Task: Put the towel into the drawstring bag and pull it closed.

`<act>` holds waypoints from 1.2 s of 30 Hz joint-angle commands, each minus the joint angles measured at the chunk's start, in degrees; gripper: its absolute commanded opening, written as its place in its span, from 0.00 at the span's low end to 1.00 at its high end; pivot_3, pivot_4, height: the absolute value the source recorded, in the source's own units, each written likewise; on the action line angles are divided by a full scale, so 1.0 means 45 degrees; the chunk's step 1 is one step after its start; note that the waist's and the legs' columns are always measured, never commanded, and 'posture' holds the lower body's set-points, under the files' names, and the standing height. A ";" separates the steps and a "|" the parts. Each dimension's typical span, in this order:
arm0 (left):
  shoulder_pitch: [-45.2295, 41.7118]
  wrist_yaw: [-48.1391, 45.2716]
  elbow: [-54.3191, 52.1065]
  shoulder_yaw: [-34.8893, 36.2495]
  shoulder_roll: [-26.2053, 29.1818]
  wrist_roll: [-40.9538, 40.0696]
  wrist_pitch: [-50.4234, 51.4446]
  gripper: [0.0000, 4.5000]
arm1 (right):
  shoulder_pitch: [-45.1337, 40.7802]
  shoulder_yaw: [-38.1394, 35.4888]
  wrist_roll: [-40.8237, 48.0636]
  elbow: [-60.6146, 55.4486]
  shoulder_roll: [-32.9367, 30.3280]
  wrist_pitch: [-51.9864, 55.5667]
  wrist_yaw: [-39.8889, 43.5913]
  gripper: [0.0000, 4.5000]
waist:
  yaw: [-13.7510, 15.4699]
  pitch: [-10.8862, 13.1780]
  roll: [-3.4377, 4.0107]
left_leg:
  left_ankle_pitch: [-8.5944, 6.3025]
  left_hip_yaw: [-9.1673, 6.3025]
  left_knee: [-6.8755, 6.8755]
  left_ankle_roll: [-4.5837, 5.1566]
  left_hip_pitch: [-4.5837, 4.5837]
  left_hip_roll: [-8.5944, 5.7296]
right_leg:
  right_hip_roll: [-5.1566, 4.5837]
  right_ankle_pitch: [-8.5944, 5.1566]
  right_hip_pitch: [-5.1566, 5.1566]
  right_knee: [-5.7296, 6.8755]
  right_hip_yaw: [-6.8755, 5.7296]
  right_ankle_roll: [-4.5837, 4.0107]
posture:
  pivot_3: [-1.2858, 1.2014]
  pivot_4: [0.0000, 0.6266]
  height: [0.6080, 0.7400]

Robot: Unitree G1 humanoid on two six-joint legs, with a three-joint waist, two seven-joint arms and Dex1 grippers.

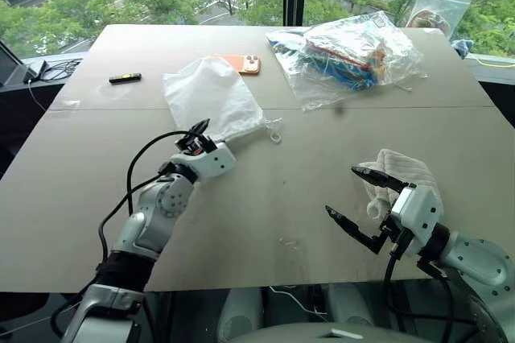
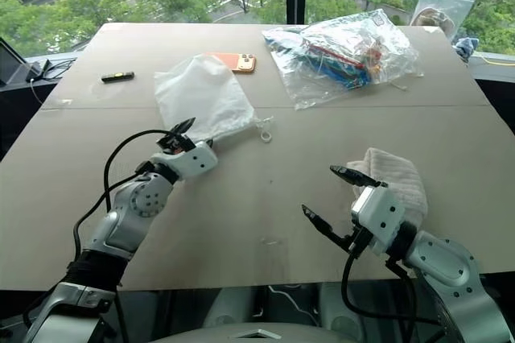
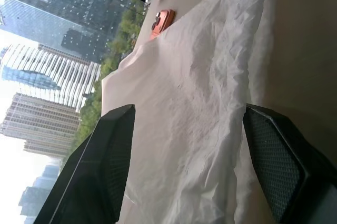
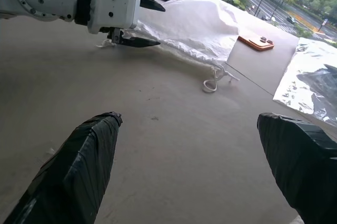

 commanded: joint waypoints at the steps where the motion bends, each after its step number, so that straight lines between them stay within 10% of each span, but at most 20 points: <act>1: -0.0451 0.0267 0.0138 0.0085 0.0006 0.0163 0.0102 0.72 | 0.0060 -0.0188 0.0012 -0.0253 -0.0038 -0.0184 -0.0048 1.00 | 0.0002 0.0000 0.0000 | 0.0000 0.0000 0.0000 0.0000 0.0000 0.0000 | 0.0002 0.0000 0.0000 0.0001 -0.0001 0.0000 | 0.52 0.24 1.00; 17: -0.3801 0.0235 0.3532 -0.1490 -0.1371 0.1071 0.1375 0.72 | 0.0181 0.0095 -0.0429 -0.0279 0.0227 -0.0217 -0.0396 1.00 | -0.0015 -0.0002 -0.0005 | 0.0000 0.0000 0.0007 0.0000 -0.0005 -0.0014 | 0.0029 -0.0006 0.0005 0.0003 -0.0013 0.0015 | 0.52 0.24 1.00; 20: -0.4219 -0.0626 0.3748 -0.1349 -0.1648 0.0404 0.1793 0.55 | 0.0253 0.0134 -0.0633 -0.0370 0.0236 -0.0183 -0.0538 1.00 | -0.0008 -0.0002 -0.0005 | 0.0001 -0.0002 0.0007 0.0000 -0.0002 -0.0013 | 0.0033 -0.0007 0.0005 0.0006 -0.0015 0.0016 | 0.52 0.24 1.00; 26: -0.4604 -0.6631 0.1379 0.1285 -0.2916 -0.5900 0.8655 0.03 | 0.0320 0.0126 -0.2253 -0.0873 -0.0171 0.1488 -0.1539 1.00 | 0.0005 -0.0008 0.0003 | 0.0001 0.0000 0.0020 -0.0001 -0.0008 -0.0013 | 0.0029 -0.0008 0.0005 0.0015 -0.0016 0.0013 | 0.52 0.24 1.00; 36: -0.7820 -0.9188 -0.0383 0.5243 -0.1440 -1.3156 1.9995 0.03 | 0.0420 -0.1457 -0.0513 -0.1837 -0.0148 0.3580 -0.1400 1.00 | -0.0240 -0.0001 -0.0008 | 0.0002 -0.0050 0.0047 -0.0002 -0.0006 -0.0014 | 0.0058 -0.0018 0.0016 0.0037 -0.0021 0.0027 | 0.52 0.24 1.00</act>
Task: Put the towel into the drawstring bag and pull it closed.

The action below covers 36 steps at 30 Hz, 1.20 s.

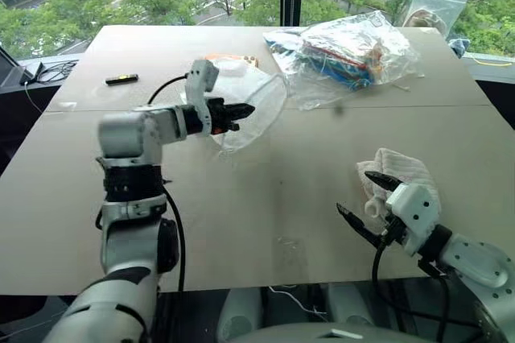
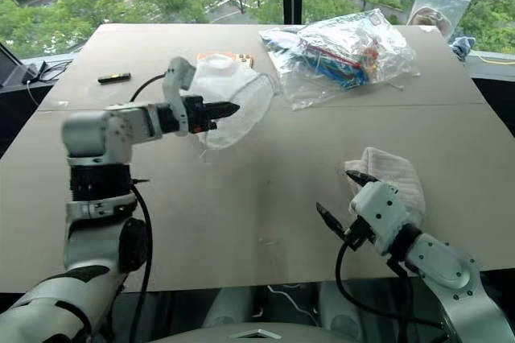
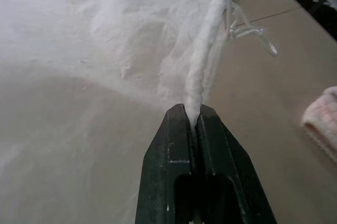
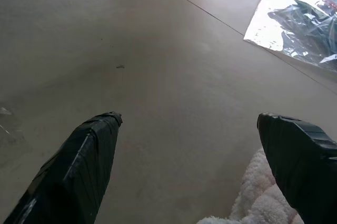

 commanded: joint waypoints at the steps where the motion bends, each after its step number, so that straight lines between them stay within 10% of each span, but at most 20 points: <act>1: 0.0006 0.0092 -0.0683 0.0373 0.0225 -0.1252 0.1998 0.03 | 0.0185 -0.1018 0.0281 -0.0644 -0.0171 0.0181 -0.0035 1.00 | -0.0048 -0.0001 0.0000 | 0.0000 0.0002 0.0000 0.0000 0.0005 -0.0002 | -0.0002 0.0000 0.0007 -0.0003 0.0003 0.0001 | 0.52 0.24 1.00; 21: 0.1984 0.2292 -0.3507 -0.1897 -0.0058 -0.1800 0.0257 0.03 | 0.2365 -0.1346 -0.4177 0.1396 -0.1966 -0.0927 -0.0664 1.00 | 0.0166 0.0002 -0.0004 | 0.0000 0.0037 -0.0004 0.0000 0.0010 -0.0005 | -0.0004 -0.0009 -0.0002 -0.0007 0.0096 -0.0012 | 0.52 0.24 1.00; 28: 0.2278 0.2686 -0.3728 -0.1891 0.0074 -0.2066 0.0081 0.03 | 0.1765 -0.1759 -0.3465 0.1547 -0.0939 -0.0269 -0.0569 1.00 | 0.0164 0.0002 -0.0004 | 0.0000 0.0031 -0.0007 0.0000 0.0011 -0.0003 | -0.0001 -0.0025 -0.0003 -0.0003 0.0095 -0.0040 | 0.52 0.24 1.00; 36: 0.2585 0.2922 -0.4026 -0.1782 0.0224 -0.2309 0.0015 0.03 | 0.0726 -0.5467 0.2417 0.0159 0.1189 0.3160 0.0233 1.00 | 0.0204 0.0003 -0.0003 | 0.0000 0.0028 -0.0007 0.0000 0.0007 -0.0001 | -0.0008 0.0001 -0.0002 -0.0005 0.0095 -0.0009 | 0.52 0.24 1.00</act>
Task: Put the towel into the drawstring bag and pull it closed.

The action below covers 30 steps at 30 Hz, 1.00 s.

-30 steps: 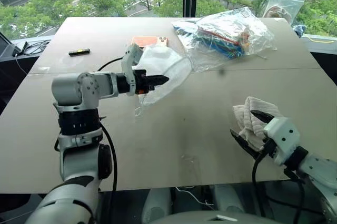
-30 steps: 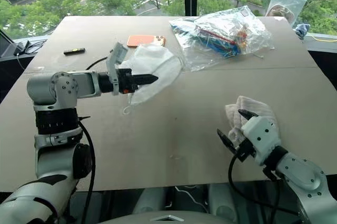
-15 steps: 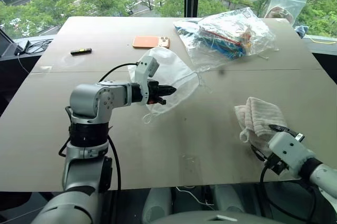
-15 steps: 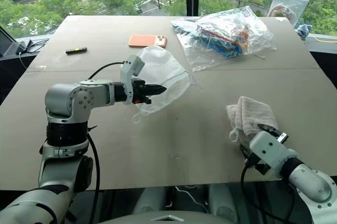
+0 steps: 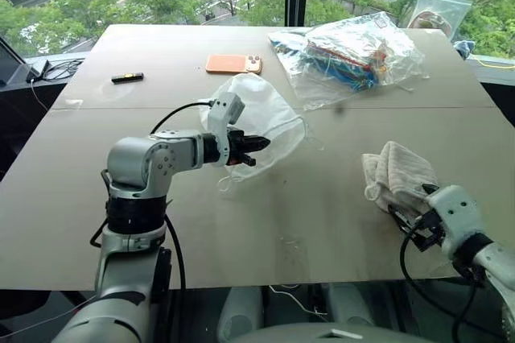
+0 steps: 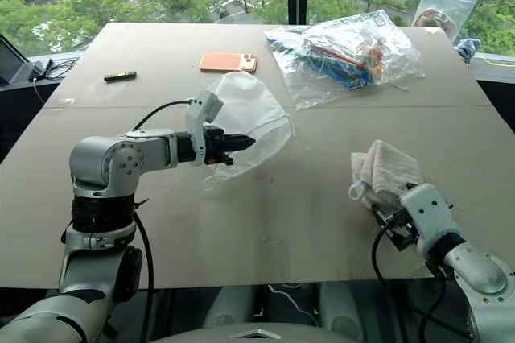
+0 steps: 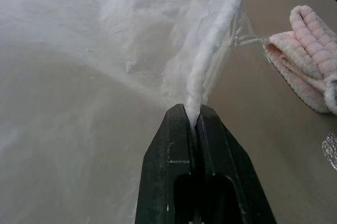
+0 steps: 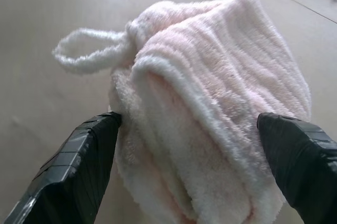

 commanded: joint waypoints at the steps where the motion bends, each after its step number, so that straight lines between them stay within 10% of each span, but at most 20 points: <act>1: 0.0067 0.0037 -0.0654 0.0332 0.0142 -0.0305 -0.0261 0.03 | -0.0396 -0.2002 0.2509 -0.1028 0.0171 0.1546 0.0087 1.00 | -0.0003 0.0000 0.0000 | 0.0000 0.0000 0.0000 0.0000 0.0000 0.0000 | 0.0000 0.0000 0.0000 0.0000 0.0000 0.0000 | 0.52 0.24 1.00; 17: 0.0379 0.0533 -0.0905 0.0399 0.0023 -0.0633 -0.0429 0.03 | -0.4653 -0.1402 0.4772 0.1622 0.0109 0.8344 -0.3452 1.00 | -0.0024 0.0002 0.0003 | -0.0001 0.0008 -0.0016 0.0002 -0.0003 -0.0011 | -0.0002 0.0021 -0.0006 -0.0005 0.0011 -0.0040 | 0.52 0.24 1.00; 28: 0.0415 0.0823 -0.1101 0.0411 0.0061 -0.0857 -0.0327 0.03 | -0.3575 0.3338 0.2122 0.3980 -0.2541 0.5466 -0.2379 1.00 | -0.0034 -0.0071 -0.0114 | -0.0002 -0.0002 -0.0020 0.0004 0.0017 -0.0011 | 0.0004 -0.0003 0.0021 -0.0033 0.0004 0.0004 | 0.52 0.24 1.00; 30: 0.0379 0.0852 -0.1114 0.0387 0.0052 -0.0906 -0.0301 0.00 | -0.3717 0.3702 0.2122 0.4693 -0.2616 0.5323 -0.1965 0.80 | -0.0045 -0.0119 -0.0190 | -0.0003 -0.0009 -0.0021 0.0005 0.0065 0.0001 | 0.0008 -0.0019 0.0079 -0.0052 -0.0007 -0.0019 | 0.52 0.24 1.00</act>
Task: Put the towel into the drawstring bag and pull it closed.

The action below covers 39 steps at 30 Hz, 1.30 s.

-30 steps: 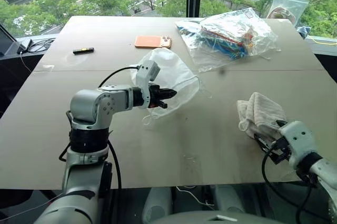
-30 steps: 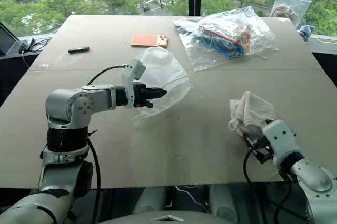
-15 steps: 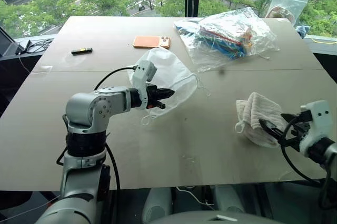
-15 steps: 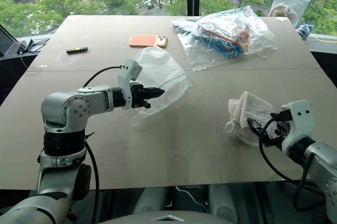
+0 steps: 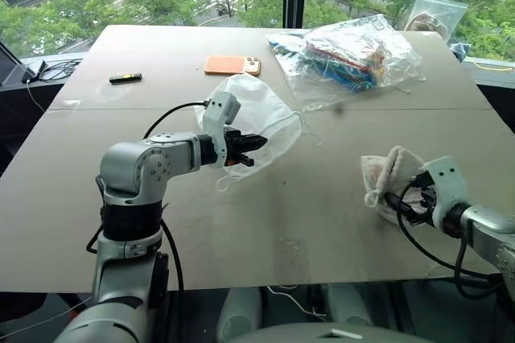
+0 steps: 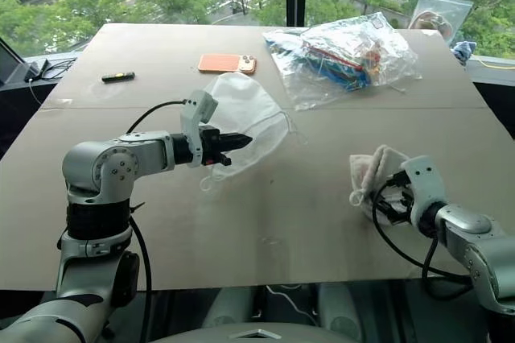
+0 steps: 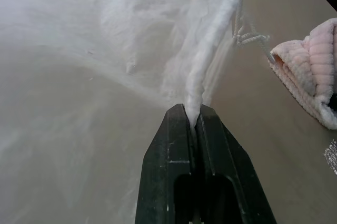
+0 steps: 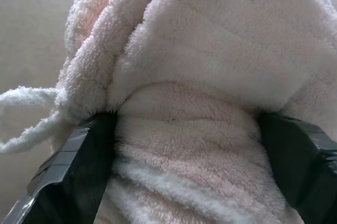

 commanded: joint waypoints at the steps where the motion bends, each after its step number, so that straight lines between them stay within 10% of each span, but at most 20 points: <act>1: -0.0086 0.0018 -0.0502 0.0103 0.0066 -0.0247 -0.0143 0.00 | 0.0333 0.1173 -0.0442 0.1854 -0.0184 0.0386 0.0501 0.72 | -0.0002 -0.0035 -0.0055 | 0.0000 -0.0001 -0.0001 0.0000 0.0014 0.0002 | -0.0002 -0.0012 0.0013 -0.0005 -0.0001 -0.0019 | 0.52 0.24 1.00; 9: -0.0090 0.0120 -0.0564 0.0199 0.0098 -0.0394 -0.0036 0.00 | 0.0350 -0.0044 0.0225 0.0268 -0.0194 -0.1846 0.2102 0.00 | 0.0036 -0.0054 -0.0087 | -0.0001 0.0005 0.0000 0.0000 0.0066 0.0005 | -0.0059 -0.0013 0.0059 -0.0007 0.0004 -0.0024 | 0.52 0.24 1.00; 20: -0.0130 0.0301 -0.0483 0.0093 -0.0083 -0.0521 -0.0115 0.00 | 0.0256 0.0046 0.0890 -0.1840 -0.0343 -0.1792 0.2158 0.00 | 0.0008 0.0083 0.0127 | 0.0000 0.0009 -0.0031 -0.0003 -0.0090 0.0000 | -0.0001 0.0017 -0.0102 0.0003 0.0012 0.0023 | 0.52 0.24 1.00; 28: -0.0026 0.0322 -0.0444 0.0051 -0.0103 -0.0545 -0.0190 0.00 | 0.1025 -0.1034 0.1467 -0.3288 -0.0826 -0.1157 0.2167 0.97 | 0.0019 0.0092 0.0128 | -0.0001 0.0008 -0.0028 -0.0001 -0.0097 -0.0010 | -0.0010 0.0013 -0.0101 -0.0006 0.0009 0.0030 | 0.52 0.24 1.00; 39: 0.0108 0.0371 -0.0605 -0.0029 -0.0174 -0.0664 -0.0170 0.00 | 0.0855 -0.2253 0.2345 -0.1747 0.0813 0.1680 0.0280 0.99 | 0.0028 0.0092 0.0128 | 0.0000 0.0014 -0.0026 -0.0001 -0.0094 -0.0008 | -0.0011 0.0013 -0.0100 -0.0003 0.0014 0.0028 | 0.52 0.24 1.00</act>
